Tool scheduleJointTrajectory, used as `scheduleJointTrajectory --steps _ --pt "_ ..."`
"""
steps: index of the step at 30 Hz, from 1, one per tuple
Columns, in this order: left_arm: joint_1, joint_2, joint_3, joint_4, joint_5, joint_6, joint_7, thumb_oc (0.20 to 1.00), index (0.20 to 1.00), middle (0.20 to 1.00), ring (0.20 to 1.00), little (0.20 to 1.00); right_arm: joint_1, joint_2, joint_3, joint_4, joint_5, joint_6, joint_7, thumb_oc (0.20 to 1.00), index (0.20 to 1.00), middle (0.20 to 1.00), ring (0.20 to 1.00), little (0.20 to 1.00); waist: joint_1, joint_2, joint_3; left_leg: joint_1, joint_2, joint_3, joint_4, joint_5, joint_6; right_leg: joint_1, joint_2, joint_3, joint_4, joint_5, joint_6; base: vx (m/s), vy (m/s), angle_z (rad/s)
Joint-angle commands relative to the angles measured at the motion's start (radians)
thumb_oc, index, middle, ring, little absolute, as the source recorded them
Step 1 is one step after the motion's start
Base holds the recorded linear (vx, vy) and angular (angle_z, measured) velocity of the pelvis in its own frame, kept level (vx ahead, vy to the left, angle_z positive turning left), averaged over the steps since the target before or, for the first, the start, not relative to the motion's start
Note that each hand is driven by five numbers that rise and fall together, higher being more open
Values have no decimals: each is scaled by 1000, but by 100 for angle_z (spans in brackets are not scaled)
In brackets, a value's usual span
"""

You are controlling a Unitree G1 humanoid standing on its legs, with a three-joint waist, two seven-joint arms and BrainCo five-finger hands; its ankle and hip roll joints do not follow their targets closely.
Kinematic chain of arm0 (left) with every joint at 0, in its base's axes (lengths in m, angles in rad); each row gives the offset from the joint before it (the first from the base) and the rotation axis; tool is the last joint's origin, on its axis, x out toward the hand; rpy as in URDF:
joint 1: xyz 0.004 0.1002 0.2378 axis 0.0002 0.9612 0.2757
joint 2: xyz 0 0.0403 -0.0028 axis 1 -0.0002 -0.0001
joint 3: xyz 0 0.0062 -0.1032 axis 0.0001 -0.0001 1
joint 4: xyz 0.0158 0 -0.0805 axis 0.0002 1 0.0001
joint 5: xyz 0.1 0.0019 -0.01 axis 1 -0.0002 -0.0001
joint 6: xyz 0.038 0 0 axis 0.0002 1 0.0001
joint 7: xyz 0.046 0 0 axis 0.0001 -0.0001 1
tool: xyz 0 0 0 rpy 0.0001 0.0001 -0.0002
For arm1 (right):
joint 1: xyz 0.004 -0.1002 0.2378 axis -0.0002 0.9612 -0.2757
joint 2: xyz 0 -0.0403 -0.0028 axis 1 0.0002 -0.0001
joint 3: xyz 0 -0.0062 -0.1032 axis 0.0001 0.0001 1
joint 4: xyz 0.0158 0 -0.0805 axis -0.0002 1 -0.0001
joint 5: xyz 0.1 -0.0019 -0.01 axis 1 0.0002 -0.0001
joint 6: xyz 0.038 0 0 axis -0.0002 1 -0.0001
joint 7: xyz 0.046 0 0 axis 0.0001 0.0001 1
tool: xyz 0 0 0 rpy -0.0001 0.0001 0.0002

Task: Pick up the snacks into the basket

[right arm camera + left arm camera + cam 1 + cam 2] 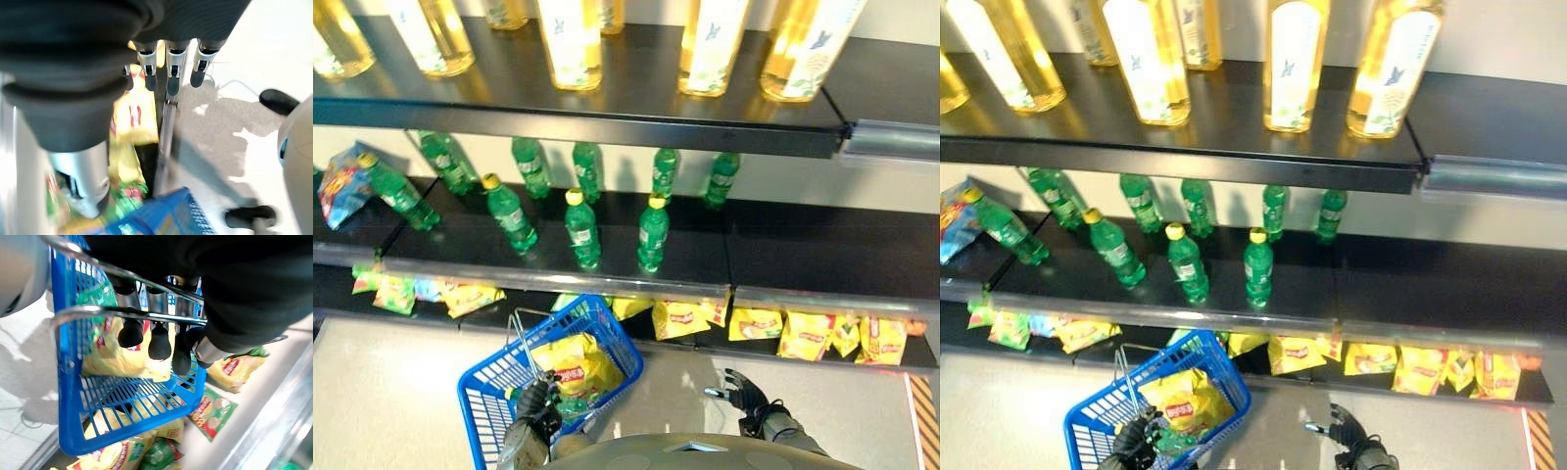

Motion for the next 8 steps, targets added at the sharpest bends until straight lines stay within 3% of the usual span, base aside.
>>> scheduleJointTrajectory --steps 1,8 --pt "-117 -25 20 -51 50 -98 -25 200 200 200 200 200 -88 14 -69 73 148 -32 -42 1000 1000 1000 1000 1000 15 14 14 13 1 -21 5 -16 -10 -30 -27 26 -52 148 36 65 2 -11" --pt "-112 -48 6 -18 33 -99 -16 200 200 200 200 200 -96 42 -141 96 290 -55 -77 1000 1000 1000 1000 1000 4 24 3 26 -7 -17 6 -36 -2 -28 -31 39 -51 143 36 50 6 -5"
